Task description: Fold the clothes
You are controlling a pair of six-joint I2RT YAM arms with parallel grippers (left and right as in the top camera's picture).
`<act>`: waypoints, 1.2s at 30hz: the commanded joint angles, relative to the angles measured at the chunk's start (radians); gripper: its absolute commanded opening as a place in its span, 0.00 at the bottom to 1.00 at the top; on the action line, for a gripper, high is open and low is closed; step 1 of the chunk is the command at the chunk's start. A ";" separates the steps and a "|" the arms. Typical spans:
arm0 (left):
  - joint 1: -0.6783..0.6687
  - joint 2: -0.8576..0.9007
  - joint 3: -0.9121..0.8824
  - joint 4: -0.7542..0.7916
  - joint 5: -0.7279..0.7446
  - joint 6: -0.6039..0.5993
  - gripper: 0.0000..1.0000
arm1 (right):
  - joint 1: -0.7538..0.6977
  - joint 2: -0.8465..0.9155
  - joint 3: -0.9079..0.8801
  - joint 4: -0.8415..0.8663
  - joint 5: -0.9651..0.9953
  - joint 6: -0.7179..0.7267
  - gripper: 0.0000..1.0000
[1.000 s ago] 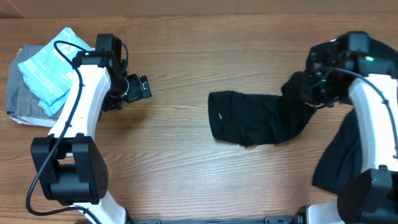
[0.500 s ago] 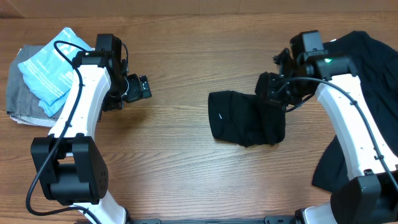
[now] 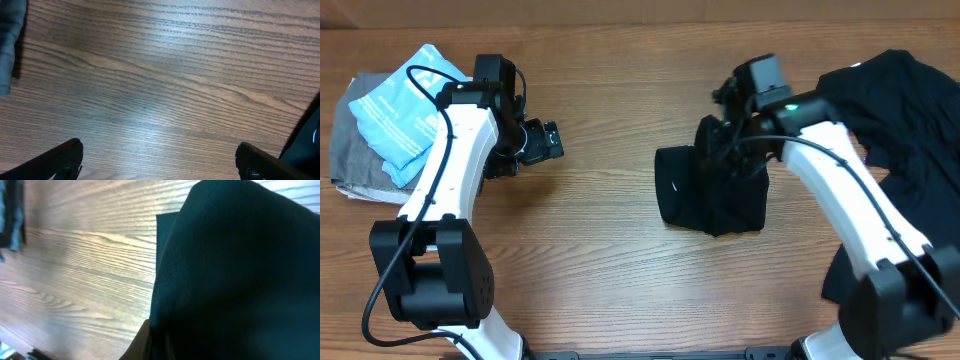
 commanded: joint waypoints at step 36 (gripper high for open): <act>0.006 -0.029 -0.005 0.001 -0.007 0.003 1.00 | -0.008 0.006 -0.263 0.093 -0.163 0.081 0.04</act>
